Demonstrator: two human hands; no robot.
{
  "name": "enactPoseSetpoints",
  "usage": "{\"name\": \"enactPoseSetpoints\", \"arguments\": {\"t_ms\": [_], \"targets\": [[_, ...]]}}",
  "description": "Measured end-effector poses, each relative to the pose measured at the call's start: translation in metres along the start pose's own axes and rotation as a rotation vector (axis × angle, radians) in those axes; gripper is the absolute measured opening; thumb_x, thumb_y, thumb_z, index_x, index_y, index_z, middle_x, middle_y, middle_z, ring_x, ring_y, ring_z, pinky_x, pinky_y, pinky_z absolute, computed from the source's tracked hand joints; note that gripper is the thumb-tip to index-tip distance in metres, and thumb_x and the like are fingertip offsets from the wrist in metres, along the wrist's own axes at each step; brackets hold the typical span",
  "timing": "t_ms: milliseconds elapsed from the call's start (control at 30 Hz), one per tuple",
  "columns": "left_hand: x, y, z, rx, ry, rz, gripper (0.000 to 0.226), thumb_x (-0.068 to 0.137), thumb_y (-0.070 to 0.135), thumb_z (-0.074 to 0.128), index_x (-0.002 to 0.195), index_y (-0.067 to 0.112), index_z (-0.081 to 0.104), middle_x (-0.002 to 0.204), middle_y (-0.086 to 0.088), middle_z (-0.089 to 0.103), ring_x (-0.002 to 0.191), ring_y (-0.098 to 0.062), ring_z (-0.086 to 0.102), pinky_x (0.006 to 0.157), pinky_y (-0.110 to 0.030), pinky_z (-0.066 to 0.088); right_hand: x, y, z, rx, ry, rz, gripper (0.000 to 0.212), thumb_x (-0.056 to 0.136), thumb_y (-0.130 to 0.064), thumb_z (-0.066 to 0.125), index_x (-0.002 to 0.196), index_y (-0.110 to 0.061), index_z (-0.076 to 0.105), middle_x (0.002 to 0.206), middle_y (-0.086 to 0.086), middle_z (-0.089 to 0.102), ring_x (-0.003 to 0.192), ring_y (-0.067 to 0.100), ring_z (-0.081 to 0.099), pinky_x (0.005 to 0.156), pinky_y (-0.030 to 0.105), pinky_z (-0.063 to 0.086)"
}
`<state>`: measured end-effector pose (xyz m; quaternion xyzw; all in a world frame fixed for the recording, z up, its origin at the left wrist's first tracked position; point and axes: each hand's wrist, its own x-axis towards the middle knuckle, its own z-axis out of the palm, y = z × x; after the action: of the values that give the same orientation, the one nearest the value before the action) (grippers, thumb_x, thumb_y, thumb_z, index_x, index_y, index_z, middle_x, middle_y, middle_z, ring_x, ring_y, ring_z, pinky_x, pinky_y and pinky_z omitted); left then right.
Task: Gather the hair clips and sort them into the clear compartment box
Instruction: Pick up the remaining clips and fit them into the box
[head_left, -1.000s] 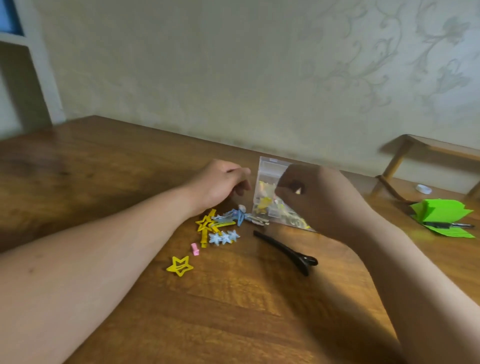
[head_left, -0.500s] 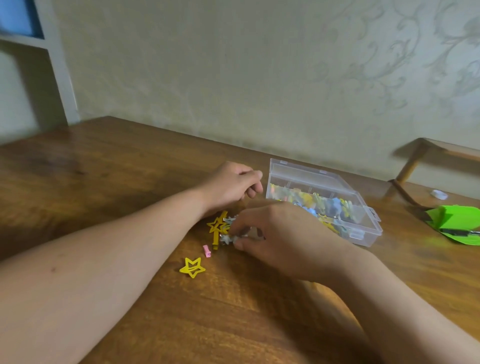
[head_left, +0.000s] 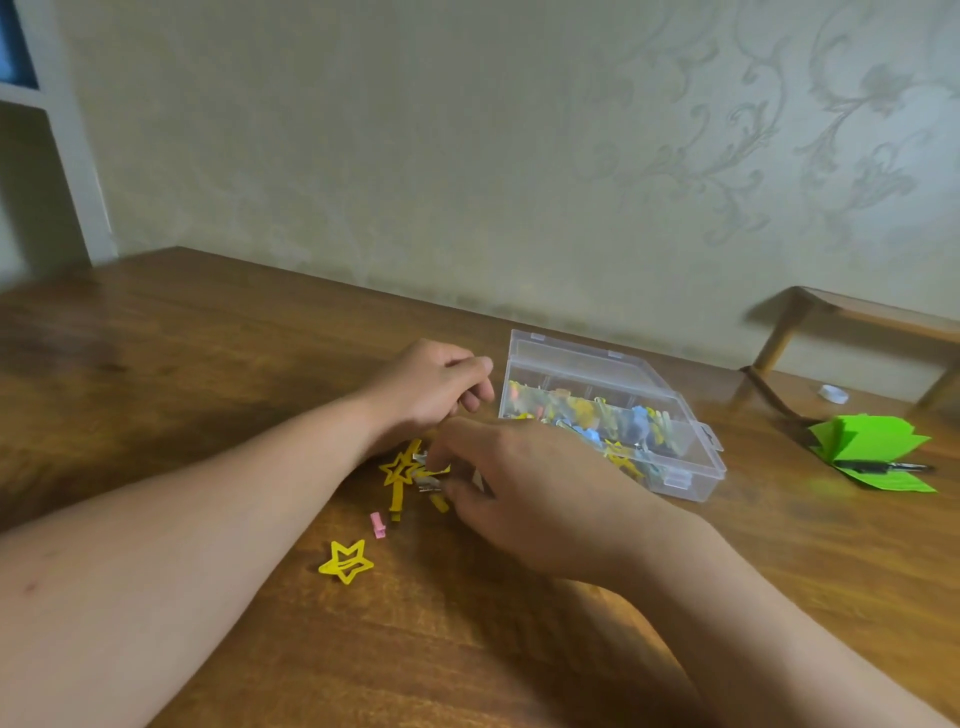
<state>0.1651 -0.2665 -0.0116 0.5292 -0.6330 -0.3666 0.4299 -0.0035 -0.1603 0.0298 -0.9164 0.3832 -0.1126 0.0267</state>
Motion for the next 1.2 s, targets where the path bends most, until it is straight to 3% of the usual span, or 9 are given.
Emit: {"name": "enactPoseSetpoints", "arguments": {"t_ms": [467, 567, 667, 767, 867, 967, 1033, 1200], "targets": [[-0.001, -0.002, 0.0, -0.01, -0.011, 0.013, 0.041, 0.106, 0.036, 0.061, 0.077, 0.013, 0.079, 0.068, 0.0, 0.07, 0.064, -0.015, 0.055, 0.071, -0.035, 0.044, -0.001, 0.012, -0.005, 0.017, 0.053, -0.042, 0.032, 0.098, -0.02, 0.057, 0.126, -0.034, 0.064, 0.103, -0.005, 0.073, 0.089, 0.017, 0.067, 0.076, 0.042, 0.058], [-0.005, 0.002, -0.002, 0.033, -0.027, 0.047, 0.048, 0.103, 0.045, 0.059, 0.074, 0.008, 0.07, 0.062, 0.001, 0.064, 0.058, -0.013, 0.053, 0.066, -0.03, 0.041, 0.0, 0.029, -0.019, 0.13, 0.142, 0.08, 0.021, 0.103, -0.029, 0.061, 0.121, -0.037, 0.065, 0.102, -0.012, 0.074, 0.086, 0.007, 0.068, 0.074, 0.03, 0.058], [-0.009, 0.006, -0.001, 0.063, -0.012, 0.063, 0.042, 0.109, 0.035, 0.057, 0.078, 0.014, 0.077, 0.07, 0.003, 0.072, 0.062, -0.003, 0.062, 0.072, -0.031, 0.048, -0.006, 0.057, -0.041, 0.25, 0.3, 0.264, 0.011, 0.101, -0.032, 0.067, 0.112, -0.035, 0.068, 0.092, -0.014, 0.075, 0.079, 0.001, 0.069, 0.063, 0.017, 0.055], [-0.011, 0.007, 0.0, 0.032, -0.018, 0.061, 0.038, 0.111, 0.029, 0.055, 0.092, 0.007, 0.079, 0.079, -0.001, 0.073, 0.063, 0.002, 0.063, 0.072, -0.028, 0.049, -0.019, 0.089, -0.061, 0.291, 0.446, 0.429, 0.006, 0.097, -0.029, 0.072, 0.103, -0.027, 0.072, 0.082, -0.007, 0.077, 0.069, 0.009, 0.071, 0.06, 0.027, 0.056], [-0.01, 0.006, 0.001, 0.036, -0.005, 0.08, 0.037, 0.111, 0.026, 0.055, 0.093, 0.004, 0.079, 0.08, -0.002, 0.072, 0.058, 0.004, 0.056, 0.068, -0.024, 0.047, -0.032, 0.115, -0.07, 0.23, 0.513, 0.579, 0.009, 0.095, -0.031, 0.075, 0.089, -0.024, 0.071, 0.076, -0.006, 0.077, 0.068, 0.013, 0.072, 0.06, 0.032, 0.054], [-0.009, 0.005, 0.0, 0.036, -0.007, 0.077, 0.037, 0.111, 0.025, 0.056, 0.093, 0.003, 0.079, 0.079, -0.003, 0.071, 0.059, 0.004, 0.056, 0.066, -0.02, 0.048, -0.038, 0.125, -0.071, 0.155, 0.469, 0.659, 0.012, 0.092, -0.03, 0.073, 0.083, -0.023, 0.071, 0.074, -0.005, 0.075, 0.07, 0.019, 0.07, 0.061, 0.033, 0.053], [-0.009, 0.004, 0.0, 0.041, -0.009, 0.077, 0.037, 0.111, 0.026, 0.055, 0.092, 0.005, 0.079, 0.079, -0.002, 0.071, 0.06, 0.005, 0.056, 0.066, -0.021, 0.048, -0.039, 0.127, -0.068, 0.094, 0.369, 0.689, 0.011, 0.091, -0.028, 0.073, 0.083, -0.022, 0.071, 0.072, -0.006, 0.073, 0.065, 0.016, 0.067, 0.054, 0.029, 0.047], [-0.009, 0.002, -0.002, 0.045, -0.013, 0.083, 0.037, 0.11, 0.028, 0.056, 0.09, 0.009, 0.081, 0.081, -0.002, 0.073, 0.064, 0.0, 0.057, 0.071, -0.027, 0.048, -0.039, 0.128, -0.065, -0.067, 0.12, 0.758, 0.006, 0.083, -0.024, 0.072, 0.079, -0.026, 0.069, 0.074, -0.006, 0.071, 0.069, 0.017, 0.065, 0.059, 0.03, 0.05]]}}
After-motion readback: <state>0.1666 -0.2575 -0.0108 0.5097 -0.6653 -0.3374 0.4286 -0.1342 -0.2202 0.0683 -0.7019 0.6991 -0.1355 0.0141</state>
